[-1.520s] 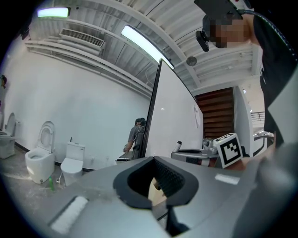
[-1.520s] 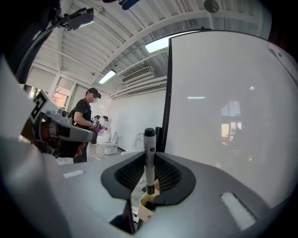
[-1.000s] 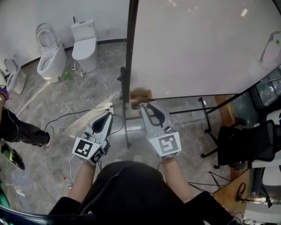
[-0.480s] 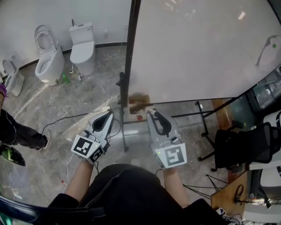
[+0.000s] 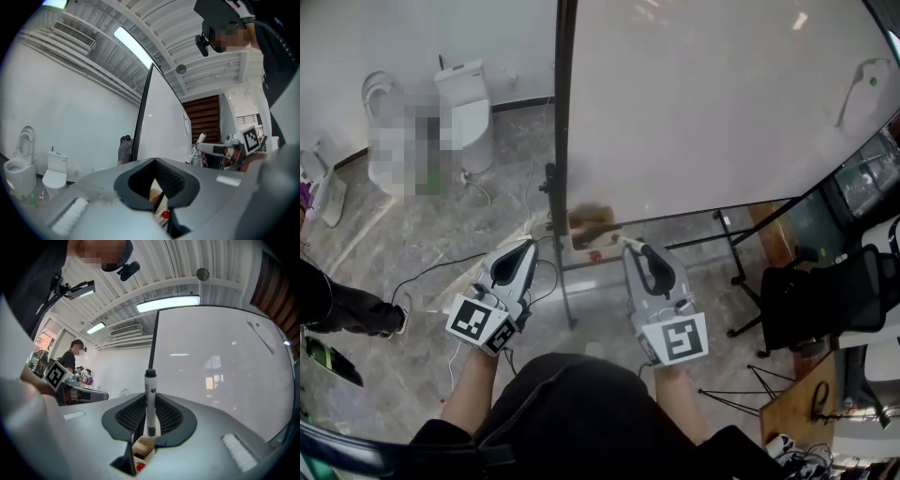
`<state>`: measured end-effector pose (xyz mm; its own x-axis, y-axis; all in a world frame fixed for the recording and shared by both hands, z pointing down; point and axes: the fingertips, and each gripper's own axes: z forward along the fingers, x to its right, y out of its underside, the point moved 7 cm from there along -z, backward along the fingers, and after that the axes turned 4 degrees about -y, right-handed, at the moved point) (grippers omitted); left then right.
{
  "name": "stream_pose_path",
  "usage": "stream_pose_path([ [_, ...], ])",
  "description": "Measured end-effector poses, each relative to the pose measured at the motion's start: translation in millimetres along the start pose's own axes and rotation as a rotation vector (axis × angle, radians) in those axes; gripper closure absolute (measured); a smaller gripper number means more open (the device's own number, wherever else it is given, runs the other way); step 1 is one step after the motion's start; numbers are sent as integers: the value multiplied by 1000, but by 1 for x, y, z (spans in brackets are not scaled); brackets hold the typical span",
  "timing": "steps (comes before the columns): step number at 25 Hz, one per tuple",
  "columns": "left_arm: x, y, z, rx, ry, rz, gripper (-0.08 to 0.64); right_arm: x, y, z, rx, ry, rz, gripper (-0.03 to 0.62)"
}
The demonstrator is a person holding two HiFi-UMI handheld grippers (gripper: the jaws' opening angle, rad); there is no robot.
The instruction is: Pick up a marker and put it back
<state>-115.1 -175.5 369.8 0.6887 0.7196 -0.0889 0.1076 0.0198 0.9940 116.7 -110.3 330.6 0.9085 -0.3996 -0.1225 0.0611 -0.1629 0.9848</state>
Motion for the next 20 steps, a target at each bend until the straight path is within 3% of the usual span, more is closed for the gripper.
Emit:
stream_pose_path([
  [20,7,0,2,14,-13,-1,554,-5,1,4,13,-36,13,520],
])
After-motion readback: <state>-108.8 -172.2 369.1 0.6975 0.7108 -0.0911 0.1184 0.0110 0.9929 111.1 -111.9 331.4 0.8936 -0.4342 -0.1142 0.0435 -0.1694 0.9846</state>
